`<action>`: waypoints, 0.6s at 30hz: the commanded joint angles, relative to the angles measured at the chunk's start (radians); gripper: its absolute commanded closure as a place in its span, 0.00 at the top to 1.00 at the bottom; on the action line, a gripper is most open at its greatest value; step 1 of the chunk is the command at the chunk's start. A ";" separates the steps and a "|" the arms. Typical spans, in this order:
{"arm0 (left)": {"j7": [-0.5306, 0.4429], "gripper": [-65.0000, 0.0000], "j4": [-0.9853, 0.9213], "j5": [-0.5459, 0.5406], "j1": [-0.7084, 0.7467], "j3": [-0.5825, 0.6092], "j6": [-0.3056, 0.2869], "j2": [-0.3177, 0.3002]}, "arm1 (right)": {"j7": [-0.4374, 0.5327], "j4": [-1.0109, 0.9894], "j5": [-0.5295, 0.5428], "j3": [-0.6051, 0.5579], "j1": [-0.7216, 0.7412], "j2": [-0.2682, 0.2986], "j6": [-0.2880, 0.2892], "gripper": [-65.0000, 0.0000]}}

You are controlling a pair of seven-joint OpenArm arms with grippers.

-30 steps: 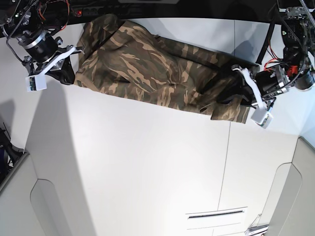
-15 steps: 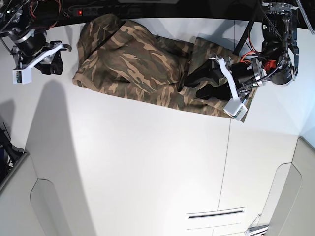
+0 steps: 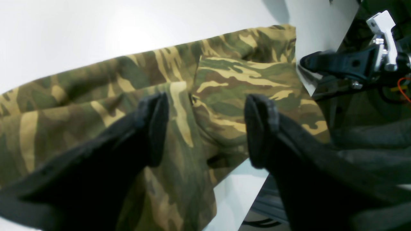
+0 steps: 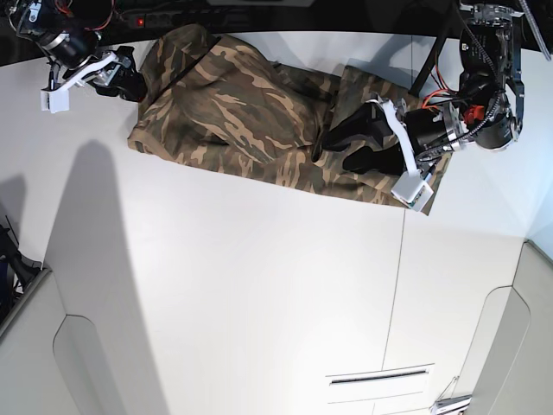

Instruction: Fold the T-shirt properly

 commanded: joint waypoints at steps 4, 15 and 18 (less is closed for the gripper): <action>-0.018 0.61 0.014 -0.022 -0.008 -0.005 -0.007 -0.009 | -0.085 0.017 0.166 0.004 -0.003 0.002 0.036 0.61; -0.017 0.61 0.014 -0.021 -0.008 -0.005 -0.008 -0.009 | -0.012 0.017 0.059 -0.025 -0.003 -0.019 0.033 0.61; -0.012 0.61 0.014 -0.021 -0.008 -0.005 -0.008 -0.009 | 0.035 0.017 -0.022 -0.025 0.011 -0.019 0.024 0.61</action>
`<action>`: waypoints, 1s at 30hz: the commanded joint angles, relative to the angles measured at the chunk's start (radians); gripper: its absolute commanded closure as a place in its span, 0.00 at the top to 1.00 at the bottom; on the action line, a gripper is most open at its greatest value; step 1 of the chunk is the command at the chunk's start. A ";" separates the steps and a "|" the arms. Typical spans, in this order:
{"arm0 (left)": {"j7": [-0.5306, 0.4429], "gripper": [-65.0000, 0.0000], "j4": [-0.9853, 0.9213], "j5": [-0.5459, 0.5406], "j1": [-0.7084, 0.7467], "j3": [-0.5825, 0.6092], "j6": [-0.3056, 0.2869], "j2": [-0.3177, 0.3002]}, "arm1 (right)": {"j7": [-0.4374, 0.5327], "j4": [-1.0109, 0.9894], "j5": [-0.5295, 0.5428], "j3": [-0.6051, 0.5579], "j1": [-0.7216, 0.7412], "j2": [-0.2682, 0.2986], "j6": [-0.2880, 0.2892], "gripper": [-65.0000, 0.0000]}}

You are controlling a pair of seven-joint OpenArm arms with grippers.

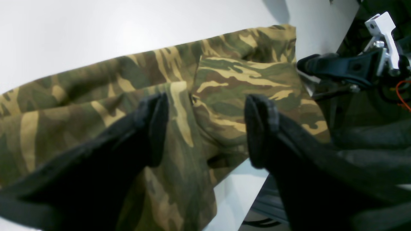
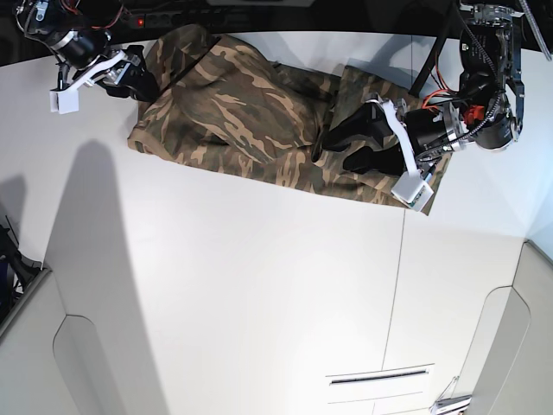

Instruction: Fold the T-shirt properly

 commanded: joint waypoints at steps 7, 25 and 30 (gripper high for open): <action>-0.011 0.61 0.014 -0.021 -0.008 -0.005 -0.007 -0.009 | 0.002 0.011 0.016 -0.020 0.034 0.005 -0.003 0.61; -0.012 0.61 0.014 -0.022 -0.008 -0.005 -0.008 -0.009 | 0.016 -0.024 -0.002 -0.210 0.038 -0.015 -0.005 0.61; -0.019 0.61 0.014 -0.020 -0.014 -0.005 -0.008 -0.009 | 0.057 -0.024 -0.064 -0.212 0.039 -0.042 -0.006 0.45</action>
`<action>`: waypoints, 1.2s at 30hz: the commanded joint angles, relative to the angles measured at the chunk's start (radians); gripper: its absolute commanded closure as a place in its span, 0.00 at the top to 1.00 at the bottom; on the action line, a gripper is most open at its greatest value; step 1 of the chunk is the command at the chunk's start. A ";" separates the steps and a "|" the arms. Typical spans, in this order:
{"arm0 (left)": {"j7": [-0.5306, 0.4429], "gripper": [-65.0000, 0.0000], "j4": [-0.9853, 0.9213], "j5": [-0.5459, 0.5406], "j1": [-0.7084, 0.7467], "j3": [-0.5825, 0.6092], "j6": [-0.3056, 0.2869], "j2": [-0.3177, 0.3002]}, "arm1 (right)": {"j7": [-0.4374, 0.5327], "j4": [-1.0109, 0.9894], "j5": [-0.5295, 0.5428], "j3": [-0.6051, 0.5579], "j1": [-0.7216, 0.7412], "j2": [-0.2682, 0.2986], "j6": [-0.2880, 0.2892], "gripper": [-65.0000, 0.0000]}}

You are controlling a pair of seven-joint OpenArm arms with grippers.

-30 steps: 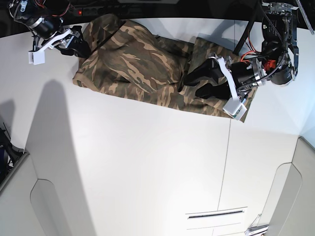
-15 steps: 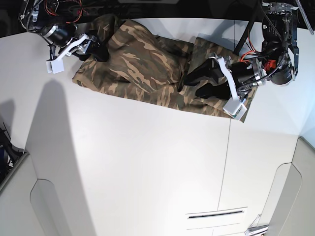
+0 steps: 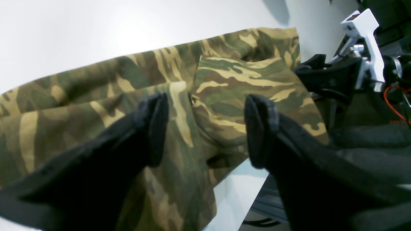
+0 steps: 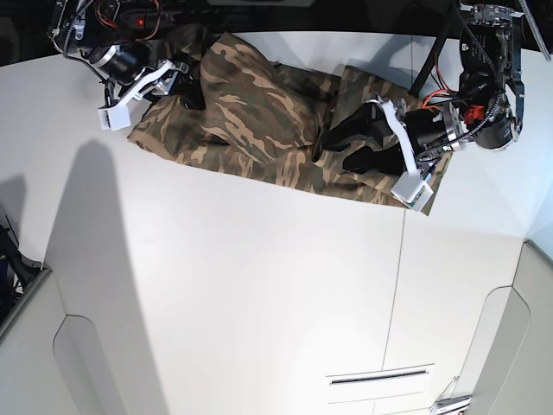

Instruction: Fold the T-shirt properly

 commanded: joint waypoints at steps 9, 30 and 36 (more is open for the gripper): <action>-0.018 0.61 0.014 0.014 -0.067 -0.057 -0.011 -0.016 | 0.013 0.014 -0.026 0.016 0.034 0.026 0.001 0.00; -0.045 0.61 -0.290 0.044 -0.024 -0.136 -0.011 -0.097 | -0.153 0.231 0.203 0.220 0.188 0.130 -0.003 0.00; -0.049 0.61 -0.366 0.011 -0.023 -0.134 -0.011 -0.091 | -0.152 0.344 0.211 0.087 0.188 -0.045 0.001 0.00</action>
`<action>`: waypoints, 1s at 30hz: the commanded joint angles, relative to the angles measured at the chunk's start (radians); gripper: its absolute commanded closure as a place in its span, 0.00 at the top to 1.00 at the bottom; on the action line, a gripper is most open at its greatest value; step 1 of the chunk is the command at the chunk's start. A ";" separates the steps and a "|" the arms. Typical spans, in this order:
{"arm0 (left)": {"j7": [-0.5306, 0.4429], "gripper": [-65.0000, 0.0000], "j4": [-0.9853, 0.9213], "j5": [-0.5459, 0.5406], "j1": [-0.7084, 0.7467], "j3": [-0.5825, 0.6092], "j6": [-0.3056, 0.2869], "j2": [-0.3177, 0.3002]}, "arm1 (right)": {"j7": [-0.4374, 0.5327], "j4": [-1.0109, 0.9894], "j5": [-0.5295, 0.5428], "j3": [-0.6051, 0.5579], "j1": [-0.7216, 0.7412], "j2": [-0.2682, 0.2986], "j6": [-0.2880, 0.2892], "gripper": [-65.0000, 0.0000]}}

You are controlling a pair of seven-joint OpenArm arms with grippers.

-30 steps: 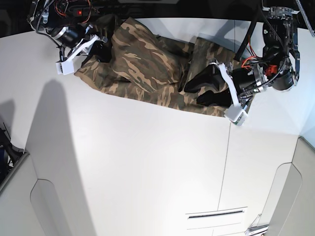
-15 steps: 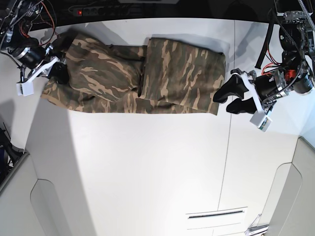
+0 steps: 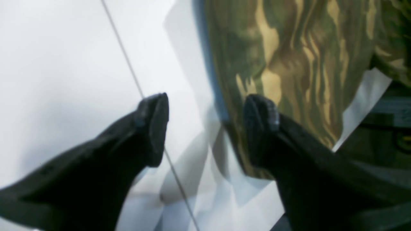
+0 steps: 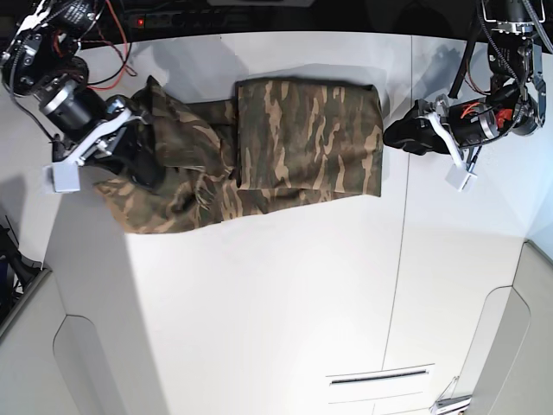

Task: Fold the T-shirt properly
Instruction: 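Grasp the strip end with the right gripper and fold it toward the left gripper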

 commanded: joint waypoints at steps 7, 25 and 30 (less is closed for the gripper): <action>-0.013 0.61 0.010 -0.019 -0.011 0.001 -0.011 0.039 | 0.092 0.018 -0.158 -0.444 0.005 -0.019 0.000 0.00; -0.008 0.61 0.013 -0.056 -0.019 -0.002 -0.011 -0.021 | 0.360 -0.109 -0.514 -0.819 0.082 -0.018 -0.026 0.68; 0.013 0.61 0.049 -0.167 -0.019 -0.074 -0.012 -0.072 | 0.360 -0.109 -0.597 -0.741 0.150 -0.018 -0.046 0.64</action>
